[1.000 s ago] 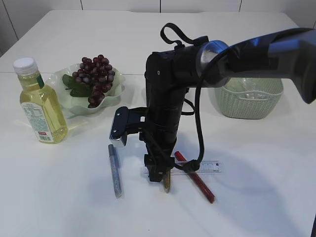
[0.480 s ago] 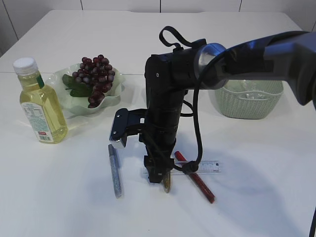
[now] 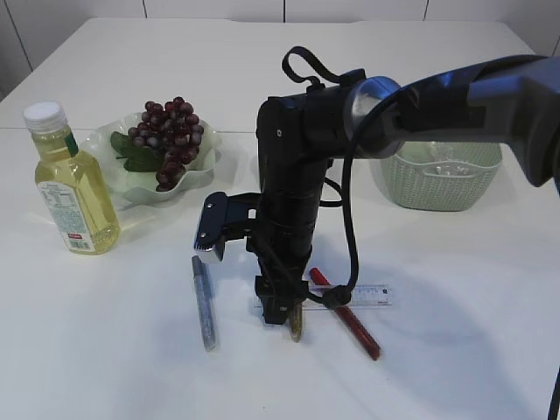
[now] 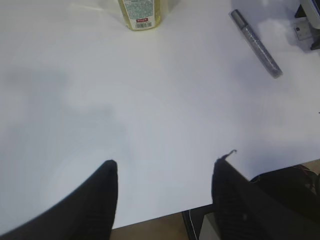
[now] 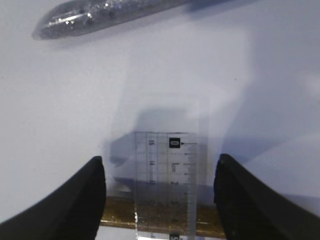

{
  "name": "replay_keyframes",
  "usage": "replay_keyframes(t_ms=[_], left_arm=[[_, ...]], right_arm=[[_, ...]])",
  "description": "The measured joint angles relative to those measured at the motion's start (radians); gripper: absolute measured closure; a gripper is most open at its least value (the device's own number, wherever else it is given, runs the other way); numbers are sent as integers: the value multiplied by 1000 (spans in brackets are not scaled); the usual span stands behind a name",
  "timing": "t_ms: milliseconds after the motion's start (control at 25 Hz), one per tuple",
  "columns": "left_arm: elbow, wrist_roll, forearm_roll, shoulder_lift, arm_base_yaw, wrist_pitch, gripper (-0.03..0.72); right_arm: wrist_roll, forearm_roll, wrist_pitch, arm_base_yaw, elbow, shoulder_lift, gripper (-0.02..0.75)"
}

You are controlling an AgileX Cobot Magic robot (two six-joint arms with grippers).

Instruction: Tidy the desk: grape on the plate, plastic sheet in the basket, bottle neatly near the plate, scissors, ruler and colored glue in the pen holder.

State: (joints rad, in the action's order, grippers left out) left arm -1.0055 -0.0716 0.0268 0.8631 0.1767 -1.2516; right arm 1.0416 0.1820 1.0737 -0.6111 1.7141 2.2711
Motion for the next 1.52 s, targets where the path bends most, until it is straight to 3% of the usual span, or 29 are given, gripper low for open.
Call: replay_keyframes(t_ms=[1520], left_arm=[[0,0,-1,0,0,0,254]], right_arm=[[-2,0,0,0,0,0,209]])
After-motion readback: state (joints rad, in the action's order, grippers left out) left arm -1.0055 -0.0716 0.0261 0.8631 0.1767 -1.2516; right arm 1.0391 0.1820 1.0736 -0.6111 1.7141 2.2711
